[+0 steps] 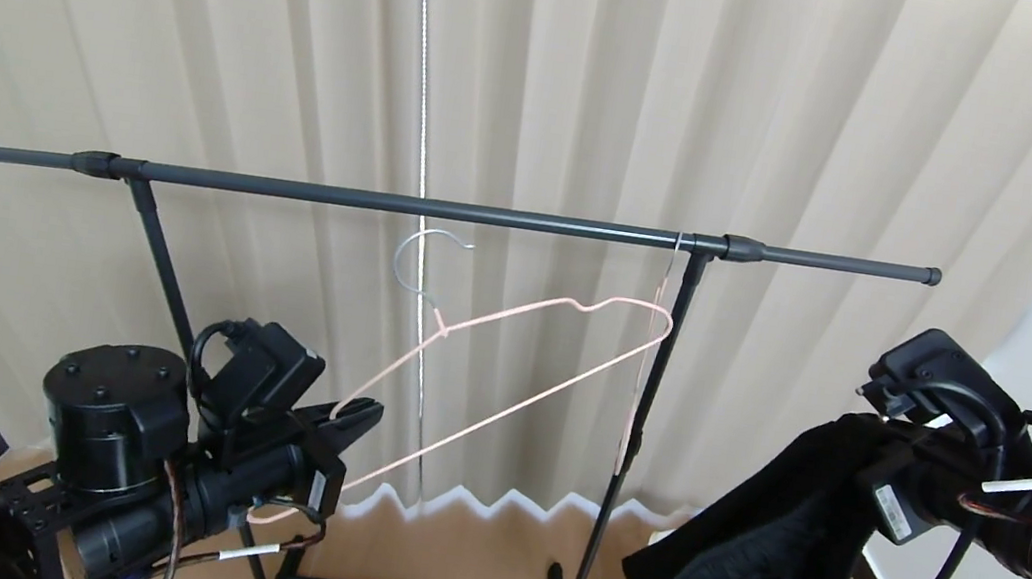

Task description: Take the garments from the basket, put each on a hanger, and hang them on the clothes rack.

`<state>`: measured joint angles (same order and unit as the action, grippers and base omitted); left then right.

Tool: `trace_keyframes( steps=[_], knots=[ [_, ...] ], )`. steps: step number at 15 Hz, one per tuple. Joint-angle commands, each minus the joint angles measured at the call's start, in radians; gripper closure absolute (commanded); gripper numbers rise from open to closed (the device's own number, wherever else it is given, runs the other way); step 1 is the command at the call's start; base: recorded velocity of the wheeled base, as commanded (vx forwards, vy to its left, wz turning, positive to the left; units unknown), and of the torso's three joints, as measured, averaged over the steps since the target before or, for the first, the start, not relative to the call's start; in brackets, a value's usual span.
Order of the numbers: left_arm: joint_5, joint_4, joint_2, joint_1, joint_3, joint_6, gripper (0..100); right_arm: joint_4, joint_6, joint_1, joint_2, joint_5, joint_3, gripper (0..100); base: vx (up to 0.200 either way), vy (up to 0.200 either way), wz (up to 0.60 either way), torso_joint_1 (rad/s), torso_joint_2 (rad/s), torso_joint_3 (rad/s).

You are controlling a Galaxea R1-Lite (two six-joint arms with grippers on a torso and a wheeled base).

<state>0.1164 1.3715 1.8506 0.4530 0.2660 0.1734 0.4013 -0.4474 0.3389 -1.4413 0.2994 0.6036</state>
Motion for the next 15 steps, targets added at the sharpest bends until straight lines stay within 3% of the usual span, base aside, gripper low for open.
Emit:
trace_keyframes(
  steps=[1, 3, 7, 15],
  knots=[
    [0.002, 0.052, 0.050, 0.009, -0.056, 0.000, 100, 0.002, 0.000, 0.000, -0.013, 0.024, 0.013, 100, 0.000, 0.000, 0.00, 0.000, 0.00, 0.000],
    [0.014, 0.129, 0.076, 0.032, -0.088, 0.001, 100, 0.004, 0.004, 0.002, -0.034, 0.093, 0.035, 100, 0.000, 0.000, 0.00, 0.000, 0.00, 0.000],
    [0.017, 0.147, 0.076, 0.062, -0.123, 0.026, 100, 0.125, 0.004, 0.008, -0.110, 0.202, 0.030, 100, 0.000, 0.000, 0.00, 0.000, 0.00, 0.000],
    [0.026, 0.149, 0.111, 0.153, -0.128, 0.023, 100, 0.346, 0.076, 0.075, -0.246, 0.299, 0.041, 100, 0.000, 0.000, 0.00, 0.000, 0.00, 0.000]
  ],
)
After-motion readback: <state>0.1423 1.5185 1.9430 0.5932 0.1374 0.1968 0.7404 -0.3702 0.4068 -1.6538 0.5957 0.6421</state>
